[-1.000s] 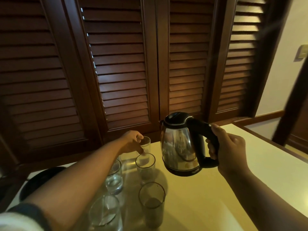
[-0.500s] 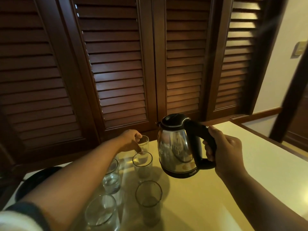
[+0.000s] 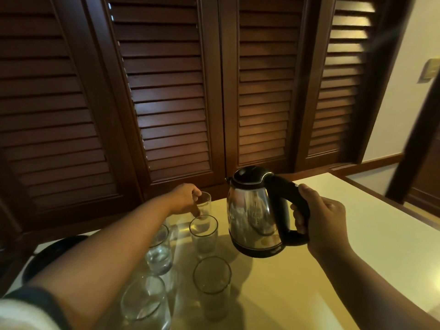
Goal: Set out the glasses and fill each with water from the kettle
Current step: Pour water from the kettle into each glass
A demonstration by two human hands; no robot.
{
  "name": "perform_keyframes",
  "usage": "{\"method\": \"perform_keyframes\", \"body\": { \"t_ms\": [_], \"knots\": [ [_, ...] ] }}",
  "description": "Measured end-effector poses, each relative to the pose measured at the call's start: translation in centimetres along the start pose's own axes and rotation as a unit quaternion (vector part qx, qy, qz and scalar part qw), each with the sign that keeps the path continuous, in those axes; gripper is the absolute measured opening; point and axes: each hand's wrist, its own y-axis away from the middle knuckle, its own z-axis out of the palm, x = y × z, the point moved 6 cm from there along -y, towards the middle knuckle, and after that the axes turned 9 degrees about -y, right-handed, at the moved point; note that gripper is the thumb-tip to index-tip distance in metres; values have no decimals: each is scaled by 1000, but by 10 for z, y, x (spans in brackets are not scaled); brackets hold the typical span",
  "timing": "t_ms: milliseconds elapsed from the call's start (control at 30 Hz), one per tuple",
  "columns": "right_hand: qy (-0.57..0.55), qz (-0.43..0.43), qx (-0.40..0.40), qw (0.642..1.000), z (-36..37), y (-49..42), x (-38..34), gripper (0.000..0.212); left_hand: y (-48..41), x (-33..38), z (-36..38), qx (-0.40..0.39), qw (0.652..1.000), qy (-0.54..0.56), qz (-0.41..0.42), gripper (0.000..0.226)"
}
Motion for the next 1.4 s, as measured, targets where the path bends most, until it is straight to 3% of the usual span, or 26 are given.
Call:
{"method": "perform_keyframes", "body": {
  "t_ms": [367,533,667,833,1000,1033,1133,1167,1400],
  "knots": [
    [8,2,-6,1000,-1,2,4,43,1,2,0,13,1000,-16,4,72],
    [7,2,-7,1000,-2,2,3,42,12,6,-10,-5,1000,-7,14,108],
    [-2,-1,-21,1000,-1,0,-1,43,24,12,-29,16,999,17,31,106],
    [-26,0,-32,999,1,-5,-11,42,46,38,-56,53,988,110,95,88],
    [-53,-7,-52,997,6,-9,-24,42,61,71,-46,-43,940,309,134,106],
    [-61,-7,-55,997,6,-10,-27,41,64,79,-42,-64,933,324,143,99],
    [-76,-8,-61,995,8,-11,-33,39,73,103,-27,-109,907,367,175,40],
    [-80,-10,-66,995,7,-12,-34,39,76,108,-23,-118,902,373,180,35],
    [-67,-33,-107,991,1,-21,-43,41,86,121,-12,-115,889,408,174,54]
  ]
}}
